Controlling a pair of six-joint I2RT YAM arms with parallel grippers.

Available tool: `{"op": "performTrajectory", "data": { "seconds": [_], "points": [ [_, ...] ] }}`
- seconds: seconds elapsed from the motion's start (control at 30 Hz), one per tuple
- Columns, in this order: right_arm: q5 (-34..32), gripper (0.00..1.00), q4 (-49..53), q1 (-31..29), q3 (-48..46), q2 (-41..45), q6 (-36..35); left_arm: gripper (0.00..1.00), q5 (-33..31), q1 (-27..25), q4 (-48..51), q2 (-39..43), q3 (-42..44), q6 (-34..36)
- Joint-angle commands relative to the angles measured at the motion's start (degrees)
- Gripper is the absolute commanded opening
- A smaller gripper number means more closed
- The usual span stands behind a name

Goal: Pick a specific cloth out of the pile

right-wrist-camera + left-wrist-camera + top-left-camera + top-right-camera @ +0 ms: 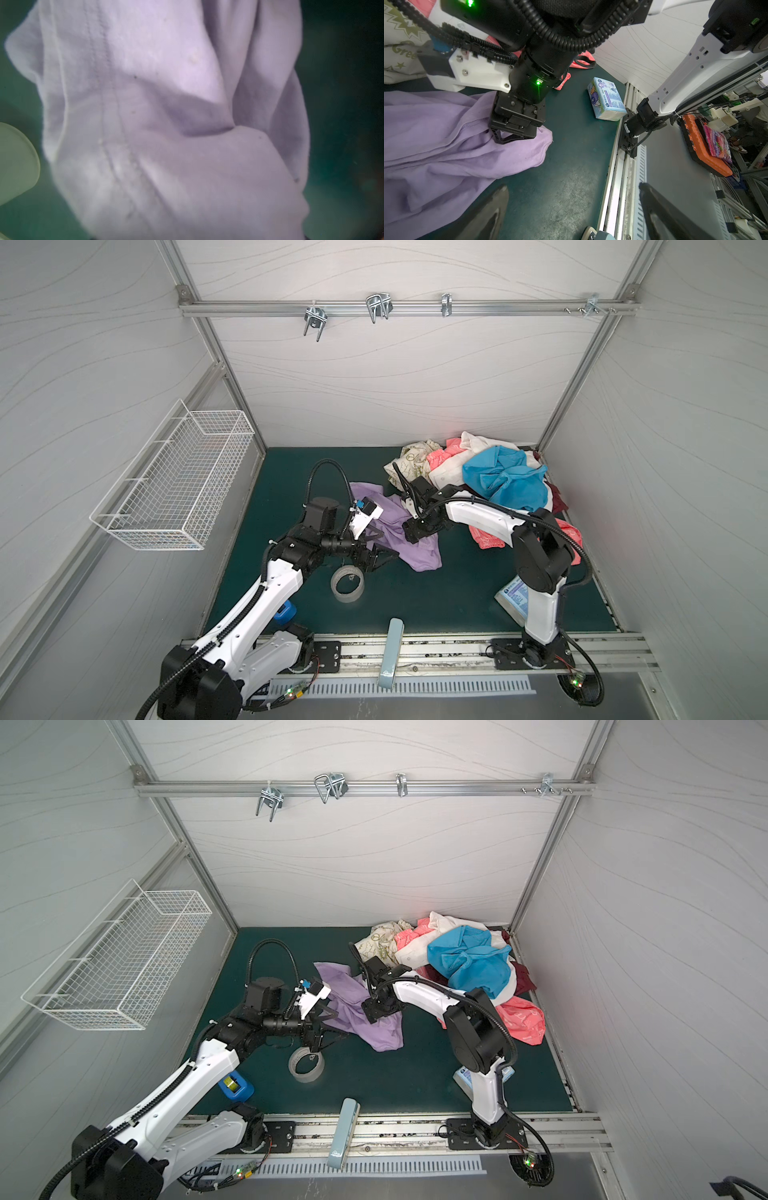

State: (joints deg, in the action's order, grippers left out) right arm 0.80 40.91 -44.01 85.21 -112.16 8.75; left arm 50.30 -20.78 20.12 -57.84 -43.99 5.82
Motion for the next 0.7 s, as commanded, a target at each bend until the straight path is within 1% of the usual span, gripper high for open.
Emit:
{"op": "performTrajectory", "data": {
  "seconds": [0.0,0.17,0.3,0.67],
  "points": [
    [2.61,0.75,-1.19,-0.38,2.04,-2.96,0.30,0.99,1.82,-0.23,-0.61,1.28,-1.40,1.11],
    [1.63,0.71,-1.88,-1.42,4.48,-6.12,-0.27,0.99,1.59,-0.22,-1.93,3.00,-0.52,0.94],
    [0.23,0.69,-1.10,-3.03,8.69,-9.50,-1.64,0.99,1.55,-0.23,-1.93,3.04,-0.54,0.96],
    [0.31,0.68,-1.00,-4.77,21.47,-17.74,-4.46,0.99,1.25,-0.23,-1.70,2.82,-0.66,1.14]
  ]
}}
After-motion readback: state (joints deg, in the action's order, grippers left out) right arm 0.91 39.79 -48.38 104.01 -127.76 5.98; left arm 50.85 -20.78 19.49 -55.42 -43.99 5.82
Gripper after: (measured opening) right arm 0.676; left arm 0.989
